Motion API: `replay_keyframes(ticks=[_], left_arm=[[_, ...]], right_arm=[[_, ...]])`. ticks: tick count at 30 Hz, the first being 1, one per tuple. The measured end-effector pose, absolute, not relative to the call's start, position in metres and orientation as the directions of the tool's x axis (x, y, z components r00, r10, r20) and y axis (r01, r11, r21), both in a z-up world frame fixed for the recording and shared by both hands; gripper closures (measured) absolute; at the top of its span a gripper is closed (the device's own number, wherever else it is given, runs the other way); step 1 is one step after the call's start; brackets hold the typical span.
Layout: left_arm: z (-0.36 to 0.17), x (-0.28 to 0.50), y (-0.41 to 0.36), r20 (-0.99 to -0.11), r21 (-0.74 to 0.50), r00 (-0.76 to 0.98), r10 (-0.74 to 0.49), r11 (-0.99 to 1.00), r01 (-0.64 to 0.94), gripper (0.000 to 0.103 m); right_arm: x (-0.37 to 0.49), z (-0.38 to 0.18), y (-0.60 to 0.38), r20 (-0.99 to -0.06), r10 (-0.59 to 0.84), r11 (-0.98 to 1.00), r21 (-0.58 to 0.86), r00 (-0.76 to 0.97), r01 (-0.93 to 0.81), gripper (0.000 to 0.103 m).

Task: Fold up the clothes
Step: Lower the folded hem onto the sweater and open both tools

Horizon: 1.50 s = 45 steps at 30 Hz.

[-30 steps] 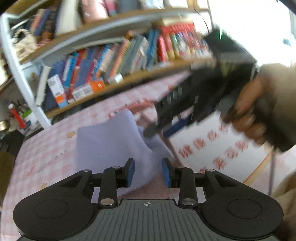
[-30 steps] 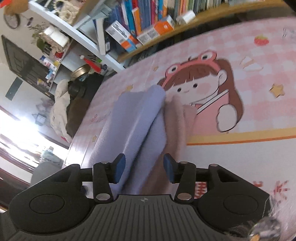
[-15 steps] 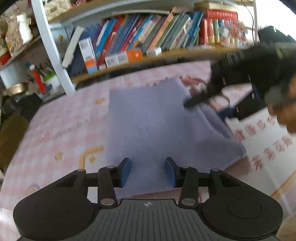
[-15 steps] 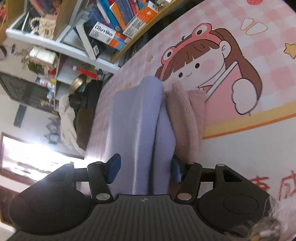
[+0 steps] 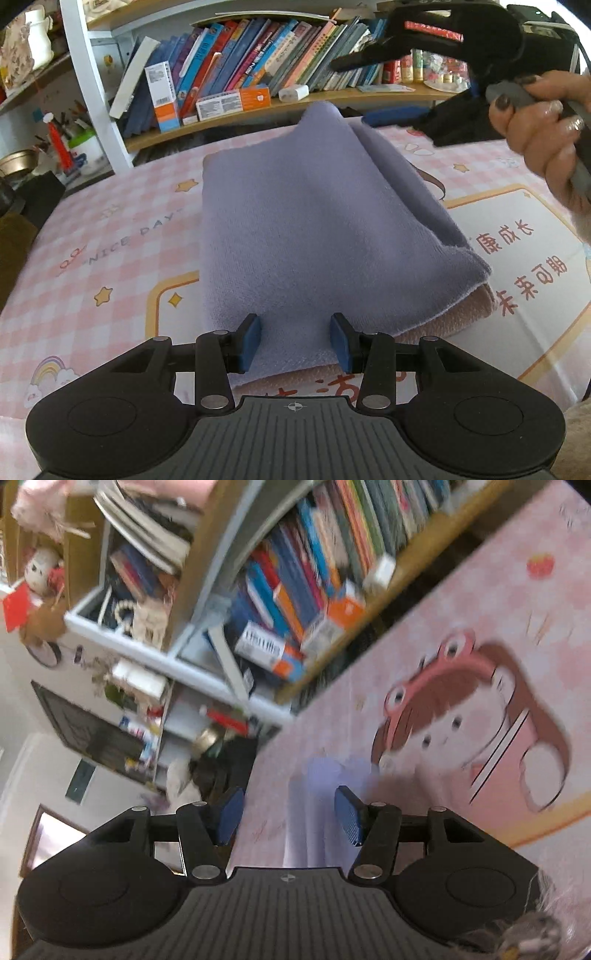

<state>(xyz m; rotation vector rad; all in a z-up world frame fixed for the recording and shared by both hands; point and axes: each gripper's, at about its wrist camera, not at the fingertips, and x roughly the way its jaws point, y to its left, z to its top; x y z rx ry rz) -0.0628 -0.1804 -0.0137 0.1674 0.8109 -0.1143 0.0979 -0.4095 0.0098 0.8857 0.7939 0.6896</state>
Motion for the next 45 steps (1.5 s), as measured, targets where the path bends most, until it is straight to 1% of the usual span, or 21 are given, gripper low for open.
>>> replay_keyframes(ticks=[2,6,10,11,12,14,16,19,21,24,25,27,30,35,37,39,41,42,43,44,45], left_arm=[[-0.014,-0.063,-0.179,-0.729,0.101,0.683,-0.045,0.980,0.172,0.061],[-0.014,-0.063,-0.177,-0.728,0.090,0.683,-0.061,0.979,0.184,0.061],[-0.014,-0.062,-0.174,-0.728,0.081,0.681,-0.076,0.977,0.196,0.061],[-0.014,-0.062,-0.173,-0.729,0.078,0.680,-0.080,0.977,0.199,0.061],[-0.014,-0.062,-0.172,-0.729,0.074,0.679,-0.084,0.977,0.201,0.061],[-0.014,-0.062,-0.170,-0.729,0.063,0.678,-0.094,0.977,0.203,0.061],[-0.013,-0.061,-0.167,-0.732,0.042,0.674,-0.102,0.980,0.194,0.060],[-0.012,-0.058,-0.164,-0.737,0.018,0.667,-0.107,0.984,0.177,0.060],[-0.012,-0.057,-0.165,-0.739,0.014,0.666,-0.105,0.985,0.170,0.060],[-0.013,-0.057,-0.165,-0.738,0.010,0.667,-0.103,0.986,0.164,0.060],[-0.013,-0.057,-0.165,-0.737,0.010,0.668,-0.103,0.987,0.163,0.060],[-0.013,-0.057,-0.165,-0.737,0.013,0.668,-0.100,0.987,0.162,0.060],[-0.013,-0.058,-0.167,-0.737,0.019,0.670,-0.090,0.988,0.153,0.060],[-0.008,-0.060,-0.173,-0.731,0.038,0.680,-0.054,0.992,0.120,0.059],[-0.004,-0.061,-0.175,-0.727,0.050,0.685,-0.035,0.993,0.103,0.057],[0.000,-0.064,-0.178,-0.719,0.060,0.694,-0.016,0.995,0.086,0.054],[0.005,-0.069,-0.181,-0.708,0.064,0.706,-0.004,0.996,0.069,0.053],[0.008,-0.072,-0.183,-0.702,0.064,0.712,0.003,0.996,0.060,0.052],[0.011,-0.074,-0.184,-0.696,0.065,0.718,0.009,0.997,0.051,0.050],[0.013,-0.076,-0.186,-0.692,0.065,0.722,0.016,0.997,0.041,0.046],[0.015,-0.078,-0.188,-0.688,0.066,0.725,0.023,0.997,0.031,0.042]], right_arm=[[0.097,0.013,-0.416,-0.339,0.755,0.512,0.839,0.562,-0.182,0.050],[0.084,0.024,-0.411,-0.450,0.655,0.678,0.704,0.607,-0.210,0.058],[0.063,0.022,-0.376,-0.561,0.672,0.733,0.596,0.483,-0.329,0.069],[0.056,0.018,-0.367,-0.593,0.665,0.745,0.567,0.454,-0.352,0.070],[0.050,0.015,-0.359,-0.623,0.655,0.755,0.538,0.426,-0.374,0.074],[0.038,0.009,-0.348,-0.672,0.616,0.784,0.473,0.410,-0.403,0.076],[0.027,0.004,-0.341,-0.716,0.568,0.809,0.398,0.405,-0.432,0.092],[0.013,0.007,-0.344,-0.720,0.577,0.790,0.373,0.385,-0.486,0.102],[0.007,0.007,-0.348,-0.720,0.570,0.794,0.358,0.396,-0.491,0.102],[0.013,-0.009,-0.354,-0.767,0.479,0.857,0.303,0.427,-0.416,0.102],[0.017,-0.016,-0.363,-0.760,0.504,0.852,0.358,0.411,-0.382,0.103],[0.019,-0.016,-0.371,-0.743,0.538,0.837,0.418,0.398,-0.353,0.103],[0.017,-0.012,-0.372,-0.736,0.550,0.830,0.426,0.395,-0.361,0.102],[0.011,-0.002,-0.371,-0.728,0.554,0.821,0.397,0.404,-0.410,0.101],[0.008,0.002,-0.375,-0.725,0.551,0.822,0.384,0.414,-0.421,0.101],[0.006,0.006,-0.379,-0.720,0.548,0.823,0.372,0.426,-0.430,0.101],[0.004,0.010,-0.385,-0.715,0.543,0.826,0.359,0.440,-0.435,0.096],[0.003,0.011,-0.388,-0.715,0.537,0.830,0.351,0.448,-0.434,0.086],[0.002,0.013,-0.391,-0.715,0.530,0.834,0.343,0.456,-0.433,0.068],[0.001,0.014,-0.394,-0.715,0.524,0.838,0.334,0.463,-0.431,0.061],[0.000,0.016,-0.397,-0.715,0.517,0.842,0.326,0.471,-0.430,0.057]])
